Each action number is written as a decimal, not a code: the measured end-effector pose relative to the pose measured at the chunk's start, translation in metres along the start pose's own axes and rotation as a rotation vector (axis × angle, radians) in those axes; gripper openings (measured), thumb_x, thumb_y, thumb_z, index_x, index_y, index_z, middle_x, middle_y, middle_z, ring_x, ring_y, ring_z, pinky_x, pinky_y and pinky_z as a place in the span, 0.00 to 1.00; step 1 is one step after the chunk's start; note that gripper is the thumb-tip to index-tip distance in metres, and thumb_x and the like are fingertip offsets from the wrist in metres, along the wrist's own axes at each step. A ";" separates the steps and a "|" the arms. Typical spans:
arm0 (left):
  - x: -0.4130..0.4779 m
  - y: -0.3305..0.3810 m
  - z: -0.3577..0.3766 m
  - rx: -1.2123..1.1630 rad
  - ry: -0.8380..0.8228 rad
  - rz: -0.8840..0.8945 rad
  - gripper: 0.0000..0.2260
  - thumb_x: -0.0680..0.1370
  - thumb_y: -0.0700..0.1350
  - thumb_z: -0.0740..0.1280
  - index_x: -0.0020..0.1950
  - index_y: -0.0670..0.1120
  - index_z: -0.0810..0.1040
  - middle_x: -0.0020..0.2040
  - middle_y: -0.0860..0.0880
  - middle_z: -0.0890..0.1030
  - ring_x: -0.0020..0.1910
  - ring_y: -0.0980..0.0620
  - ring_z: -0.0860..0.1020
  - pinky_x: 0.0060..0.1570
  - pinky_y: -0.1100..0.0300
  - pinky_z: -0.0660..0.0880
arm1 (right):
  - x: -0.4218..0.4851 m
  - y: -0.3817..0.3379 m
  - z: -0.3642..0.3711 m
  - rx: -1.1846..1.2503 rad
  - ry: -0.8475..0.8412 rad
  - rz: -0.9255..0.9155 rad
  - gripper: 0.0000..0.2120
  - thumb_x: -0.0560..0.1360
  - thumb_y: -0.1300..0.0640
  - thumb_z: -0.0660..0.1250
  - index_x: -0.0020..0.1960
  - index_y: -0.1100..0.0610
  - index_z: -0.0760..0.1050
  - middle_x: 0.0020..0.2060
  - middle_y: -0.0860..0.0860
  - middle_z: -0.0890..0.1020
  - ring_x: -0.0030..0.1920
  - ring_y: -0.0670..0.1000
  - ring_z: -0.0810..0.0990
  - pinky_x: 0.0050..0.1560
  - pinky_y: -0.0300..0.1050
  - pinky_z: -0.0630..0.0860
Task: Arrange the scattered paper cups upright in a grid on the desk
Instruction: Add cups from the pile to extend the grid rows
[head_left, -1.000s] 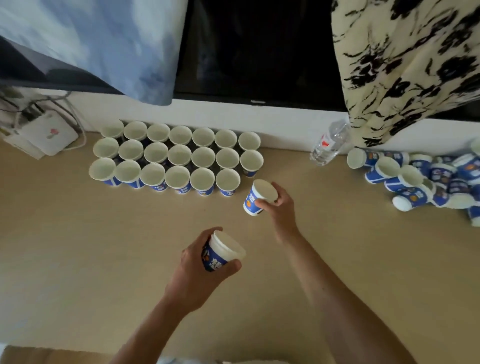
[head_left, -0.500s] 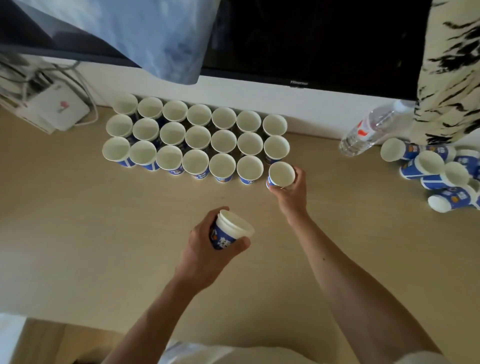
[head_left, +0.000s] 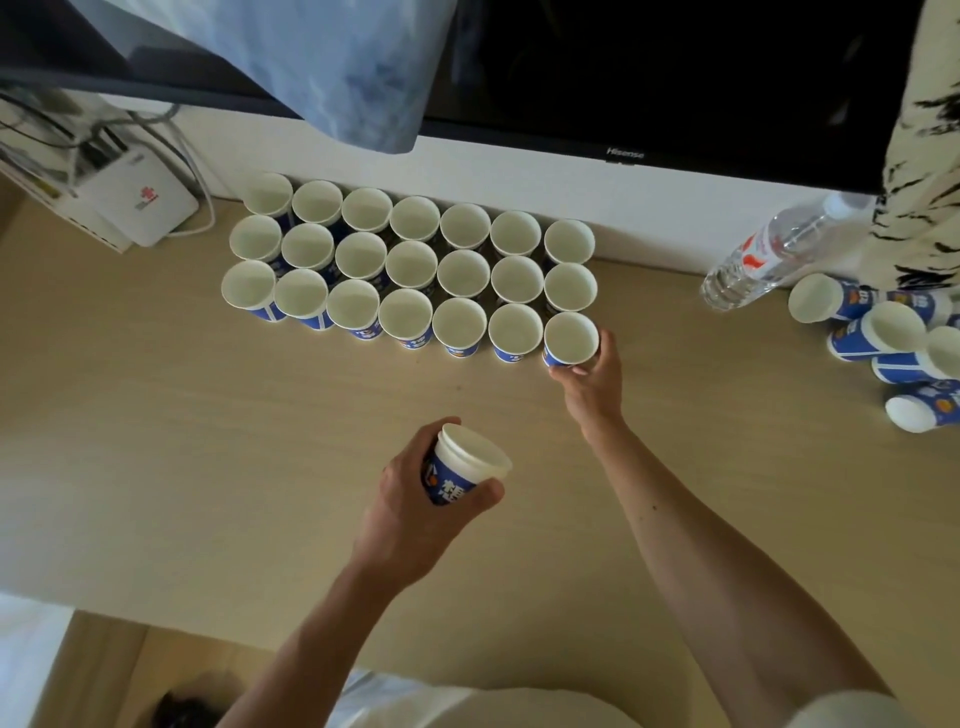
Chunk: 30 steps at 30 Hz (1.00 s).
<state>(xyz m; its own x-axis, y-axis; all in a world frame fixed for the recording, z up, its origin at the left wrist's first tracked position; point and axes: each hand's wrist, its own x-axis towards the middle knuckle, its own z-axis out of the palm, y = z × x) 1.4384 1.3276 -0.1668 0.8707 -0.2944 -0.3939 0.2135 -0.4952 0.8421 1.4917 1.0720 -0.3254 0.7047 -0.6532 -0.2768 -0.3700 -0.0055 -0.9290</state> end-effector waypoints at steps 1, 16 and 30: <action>0.000 -0.001 0.000 -0.003 0.001 -0.001 0.32 0.64 0.60 0.77 0.66 0.57 0.73 0.53 0.58 0.82 0.50 0.59 0.81 0.45 0.63 0.81 | 0.000 0.001 0.000 0.014 -0.007 0.011 0.31 0.66 0.72 0.74 0.66 0.62 0.69 0.58 0.59 0.79 0.53 0.48 0.79 0.59 0.55 0.81; -0.013 0.015 -0.016 -0.244 0.010 0.028 0.27 0.63 0.48 0.78 0.59 0.55 0.74 0.49 0.59 0.83 0.46 0.60 0.81 0.42 0.65 0.79 | -0.181 -0.067 -0.035 0.269 -0.472 0.117 0.36 0.63 0.53 0.79 0.68 0.54 0.72 0.59 0.52 0.82 0.62 0.52 0.80 0.60 0.46 0.77; -0.019 0.011 -0.092 -0.279 -0.184 0.224 0.28 0.62 0.58 0.77 0.59 0.53 0.76 0.52 0.57 0.83 0.53 0.56 0.82 0.53 0.55 0.81 | -0.267 -0.141 0.037 -0.033 -0.383 -0.111 0.31 0.70 0.62 0.79 0.68 0.47 0.72 0.60 0.45 0.82 0.61 0.47 0.80 0.60 0.44 0.78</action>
<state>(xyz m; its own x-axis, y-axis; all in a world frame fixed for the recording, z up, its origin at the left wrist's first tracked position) 1.4643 1.4031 -0.1165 0.8208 -0.5240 -0.2272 0.1614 -0.1688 0.9723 1.3782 1.2751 -0.1294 0.9138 -0.3176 -0.2531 -0.2943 -0.0886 -0.9516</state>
